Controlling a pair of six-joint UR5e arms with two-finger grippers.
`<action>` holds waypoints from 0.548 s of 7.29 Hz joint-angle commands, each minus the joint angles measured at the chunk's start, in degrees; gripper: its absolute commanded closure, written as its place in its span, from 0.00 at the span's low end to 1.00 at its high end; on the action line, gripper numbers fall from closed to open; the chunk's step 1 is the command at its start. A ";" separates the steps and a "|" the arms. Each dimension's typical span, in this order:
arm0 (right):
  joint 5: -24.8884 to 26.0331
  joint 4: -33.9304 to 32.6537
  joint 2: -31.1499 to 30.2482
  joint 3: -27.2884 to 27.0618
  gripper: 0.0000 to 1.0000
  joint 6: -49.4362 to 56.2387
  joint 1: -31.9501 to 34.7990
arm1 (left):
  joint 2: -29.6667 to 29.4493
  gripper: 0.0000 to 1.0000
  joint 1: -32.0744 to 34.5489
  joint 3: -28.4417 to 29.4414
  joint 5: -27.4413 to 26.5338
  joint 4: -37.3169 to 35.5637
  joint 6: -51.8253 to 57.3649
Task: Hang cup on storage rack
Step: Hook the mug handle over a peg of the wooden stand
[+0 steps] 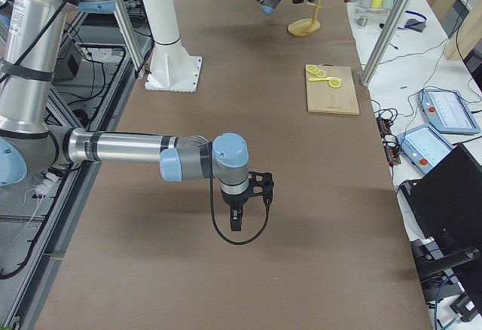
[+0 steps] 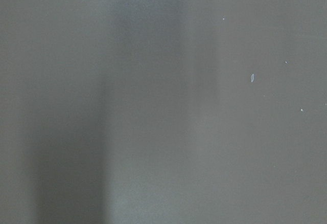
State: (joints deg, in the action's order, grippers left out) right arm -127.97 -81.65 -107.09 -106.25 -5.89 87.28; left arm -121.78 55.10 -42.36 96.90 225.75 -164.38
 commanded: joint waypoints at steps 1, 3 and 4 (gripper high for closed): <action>0.00 0.00 0.04 -0.01 0.00 0.00 0.00 | 0.14 1.00 0.19 1.13 -1.26 0.05 -0.15; 0.00 0.00 0.04 -0.01 0.00 0.00 0.00 | 0.23 1.00 0.19 2.10 -2.41 0.05 -2.17; 0.00 0.00 0.04 -0.01 0.00 0.00 0.00 | 0.23 1.00 0.28 2.71 -2.50 0.05 -2.26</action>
State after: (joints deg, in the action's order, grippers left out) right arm -127.97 -81.65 -107.08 -106.26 -5.89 87.28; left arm -121.57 55.31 -40.46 94.69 225.79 -166.27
